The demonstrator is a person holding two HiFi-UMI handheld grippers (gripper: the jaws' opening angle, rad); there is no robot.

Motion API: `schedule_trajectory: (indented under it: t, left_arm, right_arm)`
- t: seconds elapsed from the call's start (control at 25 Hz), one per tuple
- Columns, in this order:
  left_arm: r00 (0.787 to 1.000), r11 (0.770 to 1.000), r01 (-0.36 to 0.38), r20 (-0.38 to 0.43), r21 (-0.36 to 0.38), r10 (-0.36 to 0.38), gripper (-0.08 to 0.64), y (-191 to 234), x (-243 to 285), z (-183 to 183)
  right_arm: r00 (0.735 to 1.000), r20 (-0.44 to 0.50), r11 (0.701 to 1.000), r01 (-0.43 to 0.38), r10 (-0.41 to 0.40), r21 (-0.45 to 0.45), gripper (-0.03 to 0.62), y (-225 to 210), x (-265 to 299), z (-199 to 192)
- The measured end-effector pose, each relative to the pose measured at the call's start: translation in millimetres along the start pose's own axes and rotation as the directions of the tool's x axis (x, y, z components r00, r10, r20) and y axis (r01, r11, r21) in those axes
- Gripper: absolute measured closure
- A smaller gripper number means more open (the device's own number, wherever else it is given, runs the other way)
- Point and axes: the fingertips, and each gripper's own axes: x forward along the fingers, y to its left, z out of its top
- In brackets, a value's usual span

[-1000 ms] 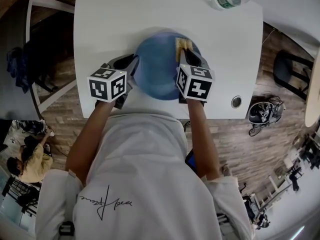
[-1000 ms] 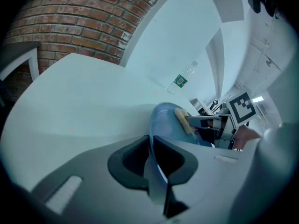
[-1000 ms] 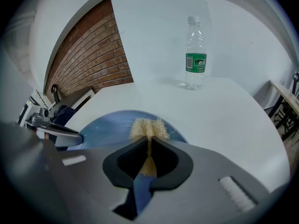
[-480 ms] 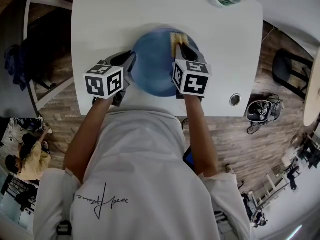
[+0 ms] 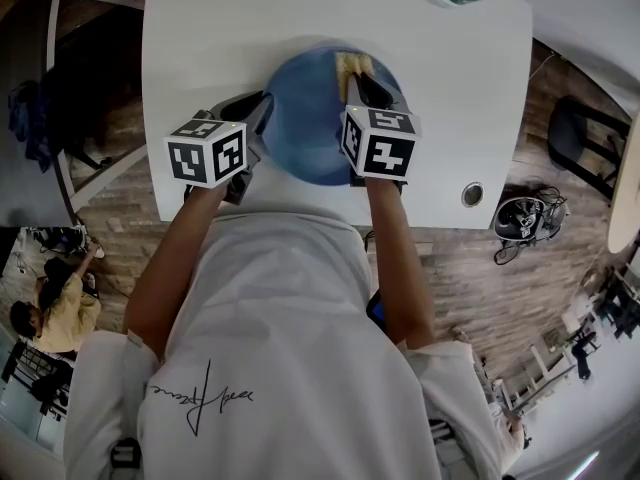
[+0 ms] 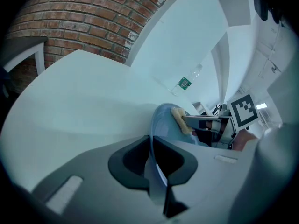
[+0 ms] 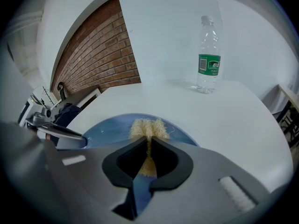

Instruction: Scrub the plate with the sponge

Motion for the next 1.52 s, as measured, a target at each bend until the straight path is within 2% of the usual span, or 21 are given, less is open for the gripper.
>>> schedule_trajectory:
  t: [0.52, 1.32, 1.52]
  left_arm:
    - [1.0, 1.0, -0.021, 0.005, -0.004, 0.021, 0.522, 1.9, -0.2, -1.0]
    - [0.999, 0.999, -0.033, 0.004, -0.004, 0.033, 0.522, 1.3, 0.0, -0.3]
    - [0.999, 0.999, -0.035, 0.005, -0.002, 0.035, 0.52, 0.8, -0.1, -1.7]
  right_arm:
    - [1.0, 0.006, 1.0, -0.024, 0.024, -0.005, 0.558, 12.7, 5.7, 3.2]
    - [0.998, -0.013, 0.992, -0.063, 0.062, -0.111, 0.56, 40.4, 11.6, 3.4]
    - [0.995, -0.027, 0.988, -0.094, 0.091, -0.122, 0.559, 47.7, 11.5, 0.8]
